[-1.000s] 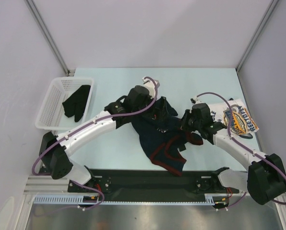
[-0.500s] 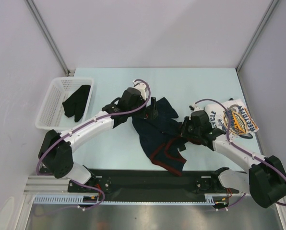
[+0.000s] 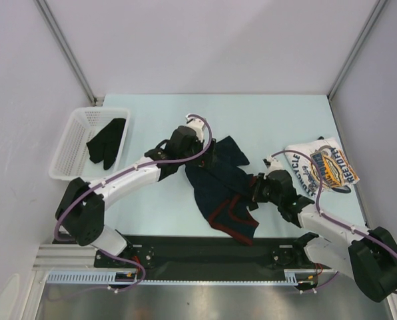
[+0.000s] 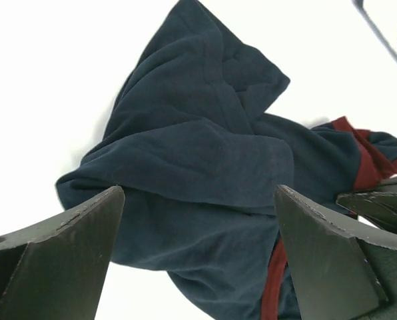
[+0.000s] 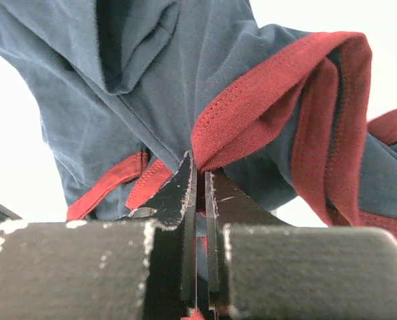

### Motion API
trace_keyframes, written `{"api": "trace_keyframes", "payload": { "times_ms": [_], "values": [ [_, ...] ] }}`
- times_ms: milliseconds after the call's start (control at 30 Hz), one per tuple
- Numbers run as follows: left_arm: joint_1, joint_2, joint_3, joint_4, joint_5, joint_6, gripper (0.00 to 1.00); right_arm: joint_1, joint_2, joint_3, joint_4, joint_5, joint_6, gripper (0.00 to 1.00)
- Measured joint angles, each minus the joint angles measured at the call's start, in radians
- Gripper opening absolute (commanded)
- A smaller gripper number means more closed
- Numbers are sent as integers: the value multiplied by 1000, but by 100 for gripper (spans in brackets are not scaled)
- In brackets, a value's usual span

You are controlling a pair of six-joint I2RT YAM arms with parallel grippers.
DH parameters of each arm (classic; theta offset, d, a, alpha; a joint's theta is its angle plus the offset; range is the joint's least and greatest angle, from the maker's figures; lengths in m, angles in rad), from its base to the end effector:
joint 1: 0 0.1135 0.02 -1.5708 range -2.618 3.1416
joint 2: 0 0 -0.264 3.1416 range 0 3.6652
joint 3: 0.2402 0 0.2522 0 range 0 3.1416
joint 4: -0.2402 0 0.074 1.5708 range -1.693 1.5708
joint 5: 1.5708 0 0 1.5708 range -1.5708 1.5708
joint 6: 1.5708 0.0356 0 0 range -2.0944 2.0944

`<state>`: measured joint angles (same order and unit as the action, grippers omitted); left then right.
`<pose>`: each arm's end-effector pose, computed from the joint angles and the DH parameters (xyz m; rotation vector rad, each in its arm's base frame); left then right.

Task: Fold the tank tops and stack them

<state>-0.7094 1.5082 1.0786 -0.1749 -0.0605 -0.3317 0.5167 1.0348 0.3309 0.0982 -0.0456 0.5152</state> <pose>0.2604 -0.2207 0.2672 0.3826 2.1896 -0.5216 0.1738 0.1006 0.1653 -0.0285 2.2470 0.6253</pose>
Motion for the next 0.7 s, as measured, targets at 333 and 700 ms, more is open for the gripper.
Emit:
{"api": "trace_keyframes", "payload": {
  "times_ms": [333,700],
  "values": [
    [-64,122,56,-1,64,74,96,47,-8,-36,69,59,0,0],
    [-215,324,340,-140,-48,121,86,53,0,16,-9,82,21,0]
  ]
}}
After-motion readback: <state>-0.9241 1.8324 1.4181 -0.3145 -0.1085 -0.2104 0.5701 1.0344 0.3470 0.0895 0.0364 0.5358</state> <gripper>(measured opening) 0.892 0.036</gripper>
